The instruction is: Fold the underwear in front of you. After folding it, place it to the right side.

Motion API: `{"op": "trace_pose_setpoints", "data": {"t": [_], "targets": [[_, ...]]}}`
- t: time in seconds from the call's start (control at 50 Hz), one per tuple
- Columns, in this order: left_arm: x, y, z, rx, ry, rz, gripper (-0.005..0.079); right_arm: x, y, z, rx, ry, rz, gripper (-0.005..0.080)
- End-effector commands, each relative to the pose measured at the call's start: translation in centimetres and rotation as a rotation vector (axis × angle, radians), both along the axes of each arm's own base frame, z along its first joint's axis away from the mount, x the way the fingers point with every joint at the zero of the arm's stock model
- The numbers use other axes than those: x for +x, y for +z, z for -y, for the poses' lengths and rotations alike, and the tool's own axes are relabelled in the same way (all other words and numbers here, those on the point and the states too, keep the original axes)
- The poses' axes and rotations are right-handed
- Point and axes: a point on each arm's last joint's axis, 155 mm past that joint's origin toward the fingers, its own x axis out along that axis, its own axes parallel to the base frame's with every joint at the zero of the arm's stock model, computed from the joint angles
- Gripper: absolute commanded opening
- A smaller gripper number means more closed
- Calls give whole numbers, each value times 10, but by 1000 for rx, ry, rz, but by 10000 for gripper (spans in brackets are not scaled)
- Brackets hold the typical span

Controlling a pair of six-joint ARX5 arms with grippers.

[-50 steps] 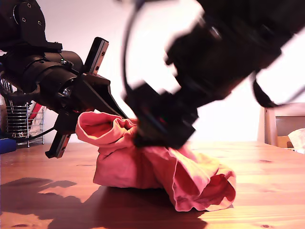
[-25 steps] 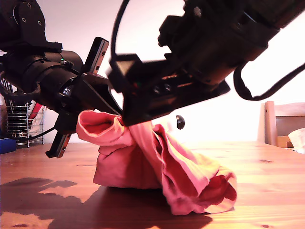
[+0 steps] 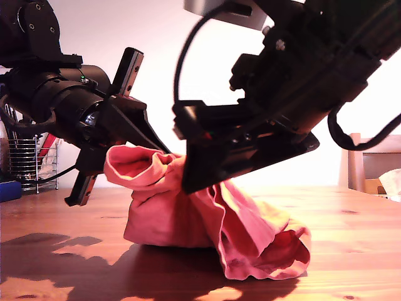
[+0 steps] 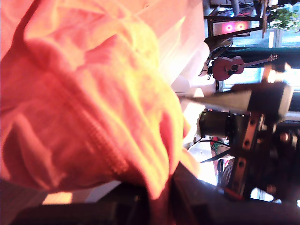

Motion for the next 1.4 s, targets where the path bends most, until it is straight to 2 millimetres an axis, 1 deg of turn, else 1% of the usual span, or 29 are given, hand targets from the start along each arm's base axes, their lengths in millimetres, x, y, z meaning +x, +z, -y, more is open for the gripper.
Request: {"op": "trace_pose_setpoints", "data": {"t": [0.0, 0.14, 0.28, 0.4, 0.46, 0.56, 0.68, 0.84, 0.9, 1.06, 1.14, 1.24, 1.38], "targets": [[-7, 3, 0, -24, -10, -15, -24, 4, -1, -1, 10, -1, -10, 582], [-9, 6, 2, -36, -15, -23, -24, 4, -1, -3, 28, 29, -27, 582], [-12, 7, 4, -41, -26, -28, -24, 7, 5, -7, 19, 60, 17, 583], [-20, 11, 10, -65, -51, -42, -24, 12, 8, -10, 24, 67, 44, 590], [-23, 13, 12, -71, -61, -49, -24, 15, 5, -8, 11, 62, 45, 604], [-27, 14, 15, -75, -75, -52, -24, 16, -6, -6, -15, 60, 30, 604], [-27, 14, 16, -77, -75, -48, -24, 13, -19, -3, -53, 63, -1, 583], [-20, 12, 13, -66, -53, -35, -24, 7, -27, 1, -85, 78, -26, 447], [-16, 9, 11, -51, -41, -29, -24, 7, -30, 3, -99, 75, -33, 379], [-13, 6, 8, -38, -28, -22, -24, 1, -34, 2, -104, 92, -64, 141], [-12, 4, 7, -26, -24, -17, -24, -2, -34, 1, -108, 104, -78, -18], [-12, 5, 8, -31, -26, -18, -24, -4, -33, -1, -115, 115, -98, -12], [-15, 12, 10, -70, -39, -37, -24, -8, -33, 1, -153, 126, -139, -12]]}}
